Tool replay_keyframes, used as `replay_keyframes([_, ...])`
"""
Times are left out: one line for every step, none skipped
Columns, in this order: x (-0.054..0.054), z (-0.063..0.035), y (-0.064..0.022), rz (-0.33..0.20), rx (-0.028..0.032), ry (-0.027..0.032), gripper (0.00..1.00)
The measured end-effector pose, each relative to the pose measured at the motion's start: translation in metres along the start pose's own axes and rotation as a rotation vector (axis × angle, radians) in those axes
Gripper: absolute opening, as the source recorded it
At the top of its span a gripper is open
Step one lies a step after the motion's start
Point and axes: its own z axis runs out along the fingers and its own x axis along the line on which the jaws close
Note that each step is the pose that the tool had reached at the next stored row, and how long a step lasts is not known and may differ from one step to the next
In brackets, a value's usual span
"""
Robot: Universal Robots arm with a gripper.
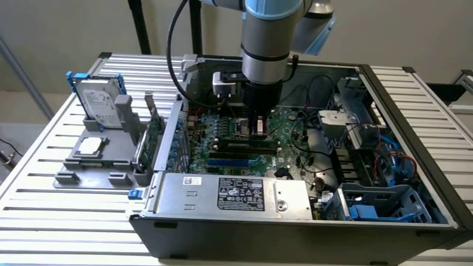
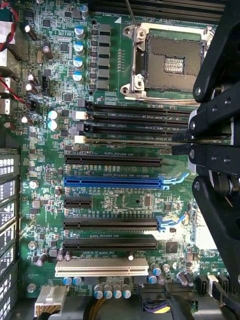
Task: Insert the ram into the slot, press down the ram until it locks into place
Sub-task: 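Insert the ram into the slot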
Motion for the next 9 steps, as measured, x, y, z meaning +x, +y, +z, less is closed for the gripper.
replay_keyframes([-0.0001,0.0001,0.0,0.0,0.0005,0.0003,0.13])
replay_keyframes([-0.0002,0.0002,0.0001,0.0,0.0009,0.0004,0.13])
replay_keyframes([-0.0005,0.0003,0.0001,0.0,0.0012,0.0006,0.13])
replay_keyframes([-0.0008,0.0003,0.0001,0.001,0.0014,0.0009,0.13])
replay_keyframes([-0.0012,0.0003,0.0002,0.001,0.0016,0.0012,0.13])
replay_keyframes([-0.0017,0.0003,0.0002,0.0,0.0018,0.0016,0.13])
replay_keyframes([-0.0021,0.0003,0.0002,0.001,0.002,0.002,0.13])
replay_keyframes([-0.0023,0.0003,0.0003,0.0,0.0022,0.0025,0.13])
replay_keyframes([-0.0024,0.0004,0.0004,0.0,0.0025,0.003,0.13])
